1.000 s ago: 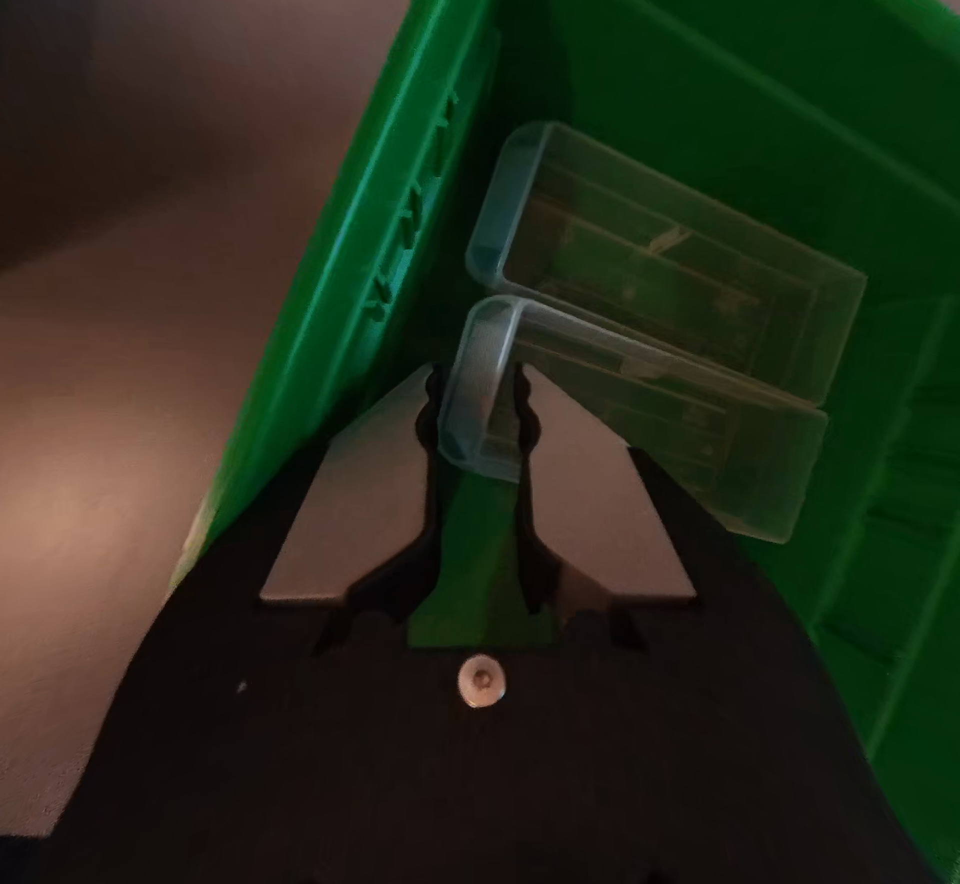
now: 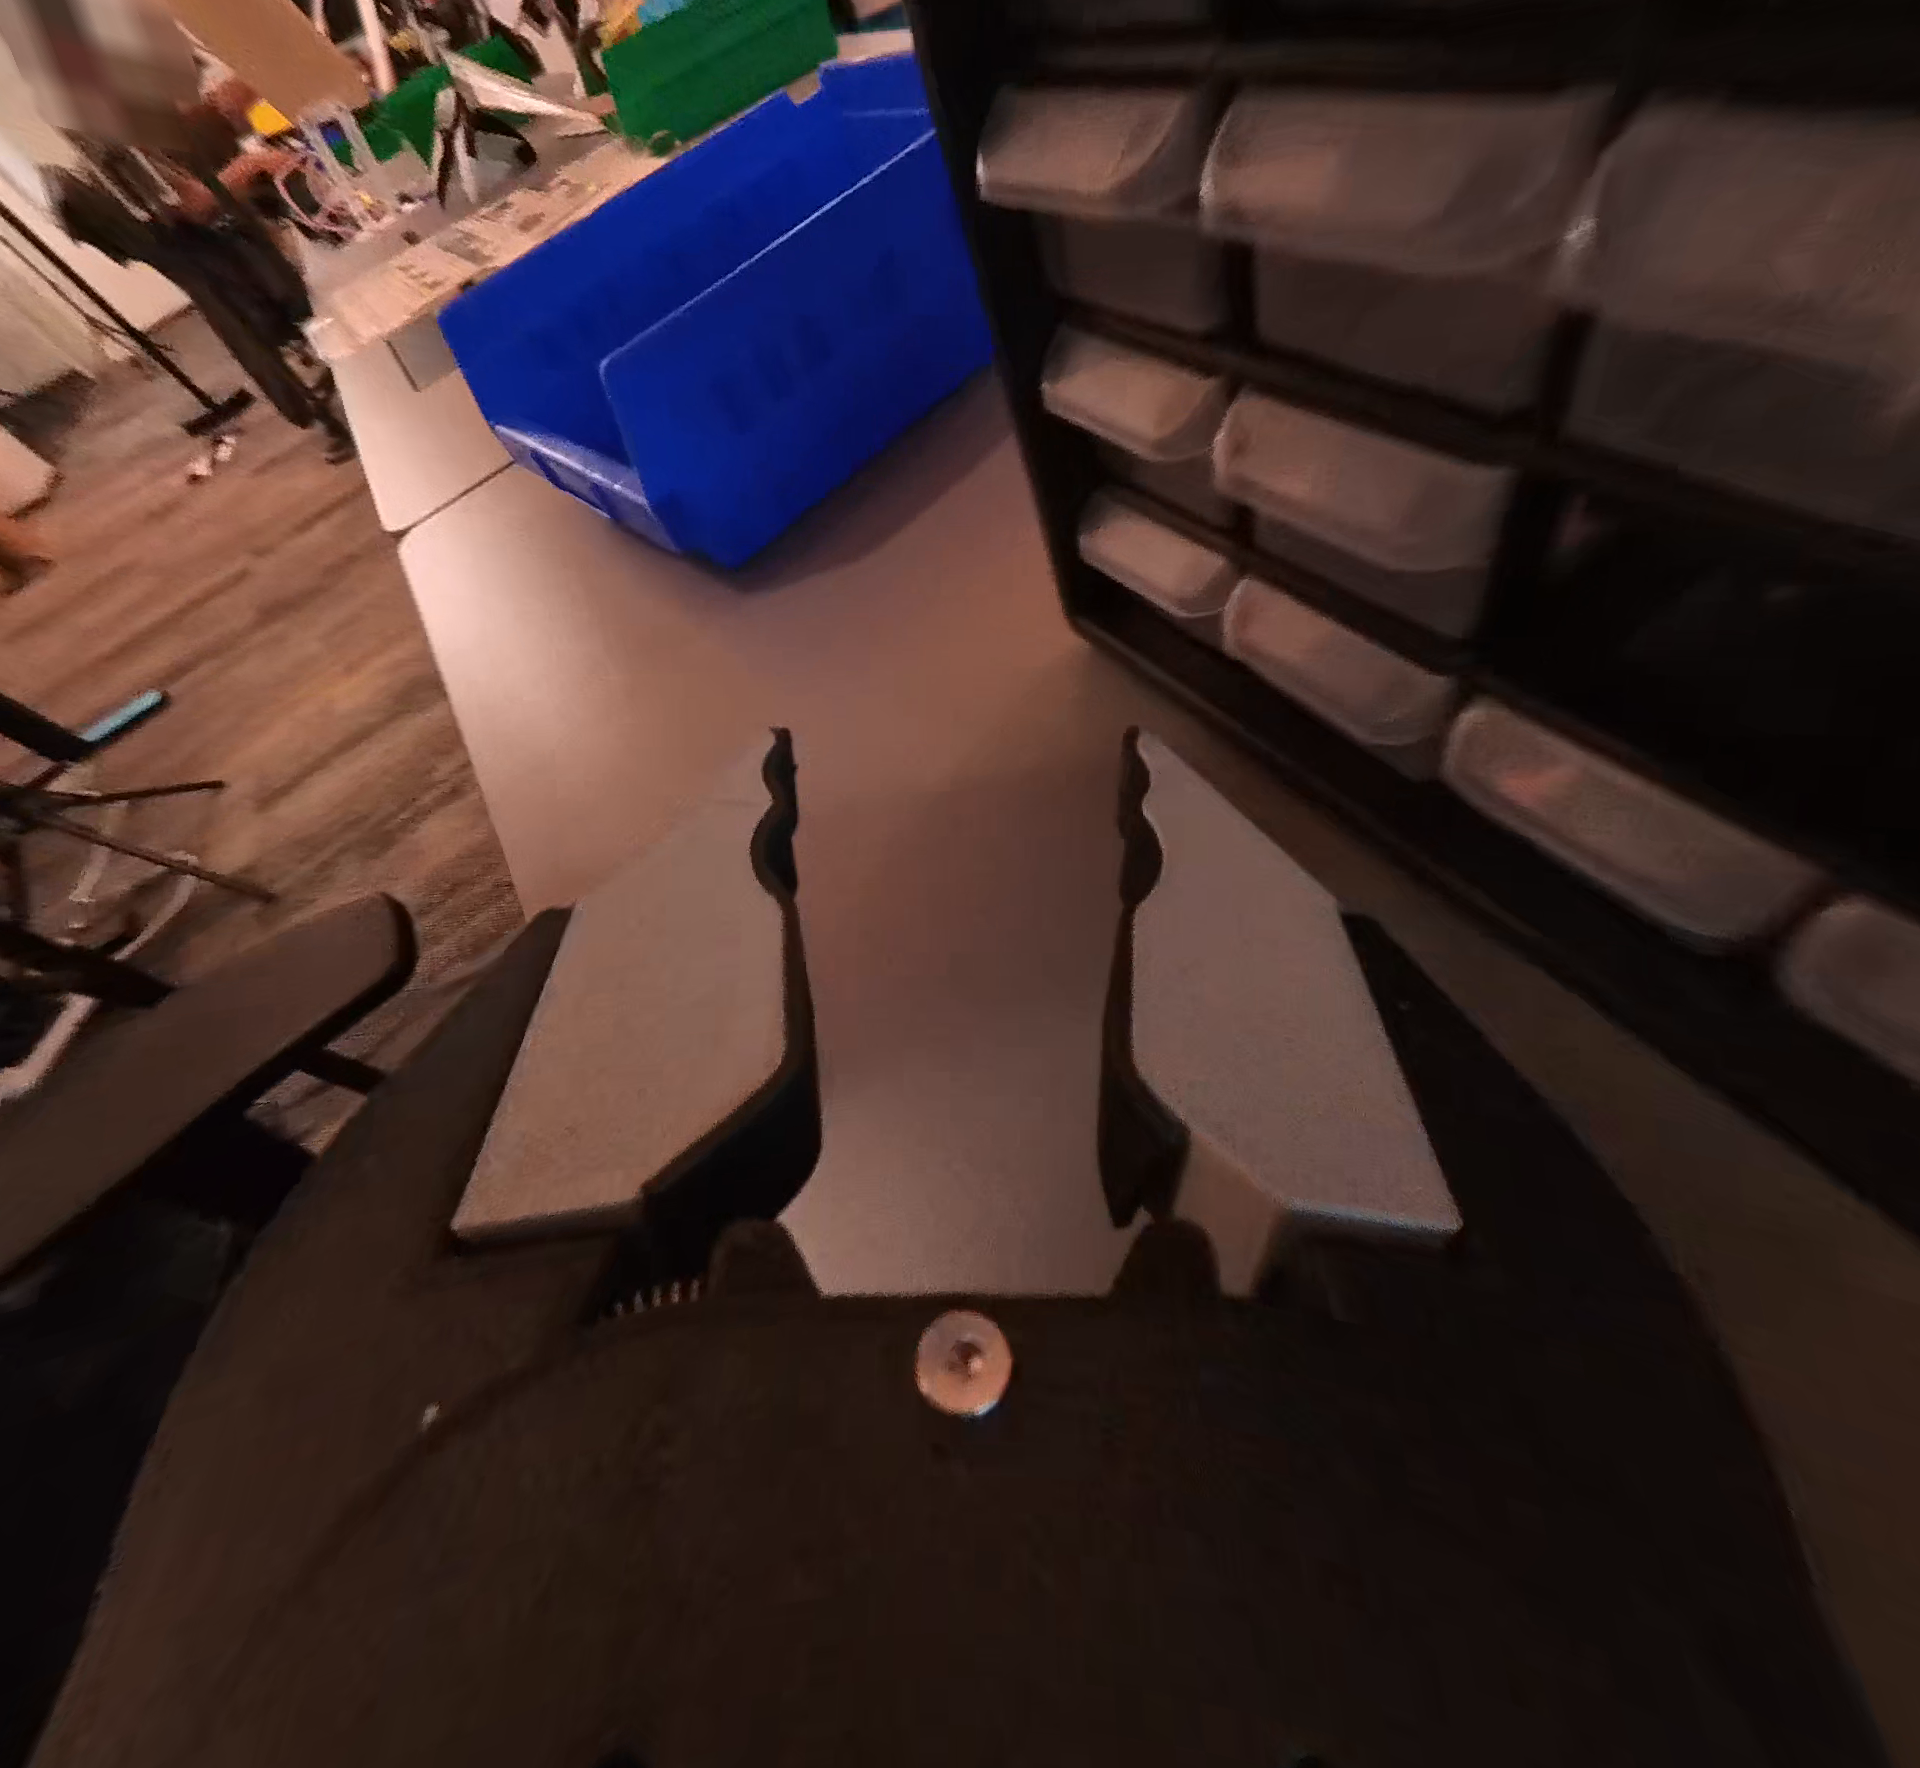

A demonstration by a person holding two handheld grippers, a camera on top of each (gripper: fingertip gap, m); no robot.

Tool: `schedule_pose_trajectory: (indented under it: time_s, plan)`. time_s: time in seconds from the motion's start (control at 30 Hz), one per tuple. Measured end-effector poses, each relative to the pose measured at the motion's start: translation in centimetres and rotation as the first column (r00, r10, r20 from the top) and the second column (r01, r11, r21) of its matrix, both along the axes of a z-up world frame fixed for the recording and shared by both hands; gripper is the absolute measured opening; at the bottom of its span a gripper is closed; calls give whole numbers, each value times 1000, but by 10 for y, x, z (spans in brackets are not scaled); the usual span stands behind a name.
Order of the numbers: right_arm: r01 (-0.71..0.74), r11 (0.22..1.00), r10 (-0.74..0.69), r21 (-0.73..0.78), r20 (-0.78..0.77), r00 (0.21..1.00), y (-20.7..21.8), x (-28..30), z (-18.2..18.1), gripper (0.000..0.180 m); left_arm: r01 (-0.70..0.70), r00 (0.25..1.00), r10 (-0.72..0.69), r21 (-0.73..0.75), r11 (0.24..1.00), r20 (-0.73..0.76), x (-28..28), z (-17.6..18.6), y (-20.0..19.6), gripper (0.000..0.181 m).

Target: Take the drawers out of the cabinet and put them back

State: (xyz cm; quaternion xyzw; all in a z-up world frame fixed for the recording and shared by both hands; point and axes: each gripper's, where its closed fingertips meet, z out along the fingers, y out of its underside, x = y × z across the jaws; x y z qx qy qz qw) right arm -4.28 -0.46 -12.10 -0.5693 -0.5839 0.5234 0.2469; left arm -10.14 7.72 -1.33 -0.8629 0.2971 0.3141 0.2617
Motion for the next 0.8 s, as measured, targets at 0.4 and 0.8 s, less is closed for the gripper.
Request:
schedule_pose_trajectory:
  time_s: [0.4, 0.8]
  plan:
    - [9, 999, -10, 40, 37, 999, -3, -10, -22, 60, 12, 1000, -12, 18, 1000, 3, 0, 0, 0, 50]
    - [35, 999, -35, 0, -7, 999, 7, -2, -8, 58, 2, 1000, -2, 14, 1000, -5, 0, 0, 0, 50]
